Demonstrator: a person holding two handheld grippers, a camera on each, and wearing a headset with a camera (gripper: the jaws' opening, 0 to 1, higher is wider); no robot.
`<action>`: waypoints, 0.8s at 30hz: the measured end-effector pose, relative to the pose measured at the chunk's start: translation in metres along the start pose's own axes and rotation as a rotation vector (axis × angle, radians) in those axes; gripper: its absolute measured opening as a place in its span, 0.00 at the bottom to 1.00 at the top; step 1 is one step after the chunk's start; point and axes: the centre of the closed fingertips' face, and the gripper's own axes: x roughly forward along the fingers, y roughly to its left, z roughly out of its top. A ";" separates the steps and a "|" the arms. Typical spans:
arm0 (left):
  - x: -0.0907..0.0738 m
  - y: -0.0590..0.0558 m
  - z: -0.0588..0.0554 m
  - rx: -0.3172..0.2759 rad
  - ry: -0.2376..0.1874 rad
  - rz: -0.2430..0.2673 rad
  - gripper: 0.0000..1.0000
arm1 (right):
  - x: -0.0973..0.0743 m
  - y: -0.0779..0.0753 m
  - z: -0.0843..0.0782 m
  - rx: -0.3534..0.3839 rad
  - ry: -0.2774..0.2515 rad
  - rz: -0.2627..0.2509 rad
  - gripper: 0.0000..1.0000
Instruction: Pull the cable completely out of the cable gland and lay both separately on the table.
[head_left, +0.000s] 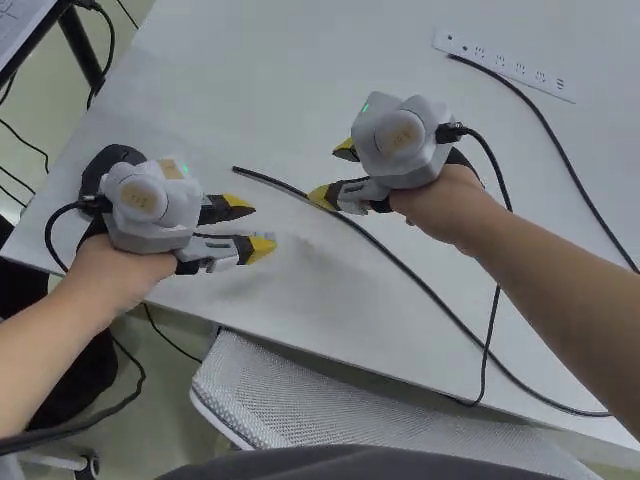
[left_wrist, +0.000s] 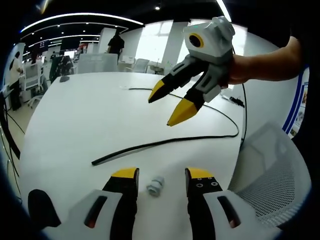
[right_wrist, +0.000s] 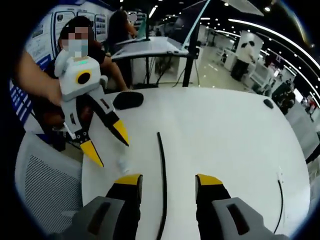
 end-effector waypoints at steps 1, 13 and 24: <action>-0.001 -0.002 0.002 0.002 -0.003 -0.001 0.39 | -0.005 0.001 0.000 0.010 -0.011 0.001 0.41; -0.016 -0.032 0.028 -0.010 -0.038 -0.028 0.54 | -0.074 0.010 -0.011 0.145 -0.165 -0.018 0.59; -0.030 -0.047 0.049 -0.047 -0.063 -0.035 0.65 | -0.136 0.018 -0.039 0.272 -0.290 -0.067 0.70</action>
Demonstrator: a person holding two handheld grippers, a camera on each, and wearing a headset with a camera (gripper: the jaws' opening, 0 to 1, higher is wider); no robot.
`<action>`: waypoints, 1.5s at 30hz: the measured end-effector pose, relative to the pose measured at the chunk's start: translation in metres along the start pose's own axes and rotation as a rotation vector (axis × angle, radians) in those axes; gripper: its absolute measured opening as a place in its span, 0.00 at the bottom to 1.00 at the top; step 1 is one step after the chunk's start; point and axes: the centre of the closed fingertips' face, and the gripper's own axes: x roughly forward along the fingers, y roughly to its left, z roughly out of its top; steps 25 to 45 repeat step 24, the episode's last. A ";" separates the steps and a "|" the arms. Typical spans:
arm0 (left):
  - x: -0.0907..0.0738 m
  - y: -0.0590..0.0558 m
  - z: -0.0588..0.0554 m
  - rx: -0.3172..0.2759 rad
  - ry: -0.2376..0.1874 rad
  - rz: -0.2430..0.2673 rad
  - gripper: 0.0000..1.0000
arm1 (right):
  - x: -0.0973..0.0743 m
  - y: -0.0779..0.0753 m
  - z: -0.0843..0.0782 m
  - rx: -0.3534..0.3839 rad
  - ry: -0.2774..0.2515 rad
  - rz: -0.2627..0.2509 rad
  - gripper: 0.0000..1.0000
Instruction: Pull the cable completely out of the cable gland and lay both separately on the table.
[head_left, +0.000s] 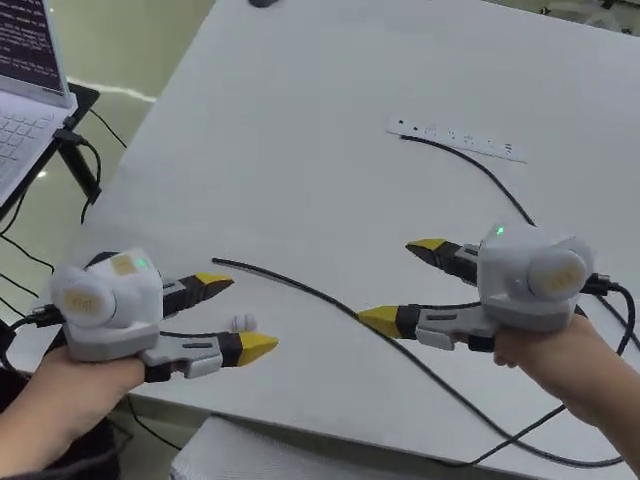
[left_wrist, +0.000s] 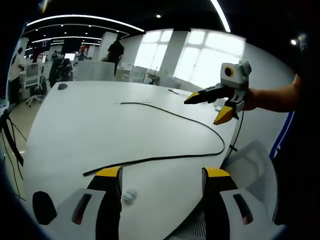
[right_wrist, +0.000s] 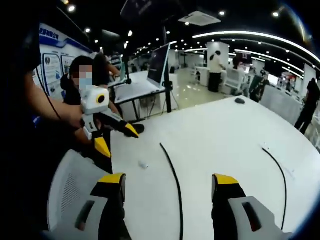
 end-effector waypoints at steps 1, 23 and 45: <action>-0.001 -0.002 0.001 -0.001 0.000 -0.001 0.65 | -0.006 0.000 -0.003 0.013 -0.008 -0.006 0.72; -0.009 -0.035 0.012 0.048 0.025 -0.035 0.93 | -0.072 0.016 -0.070 0.170 -0.091 -0.063 0.99; -0.009 -0.035 0.012 0.046 0.027 -0.035 0.95 | -0.073 0.017 -0.071 0.169 -0.090 -0.062 0.99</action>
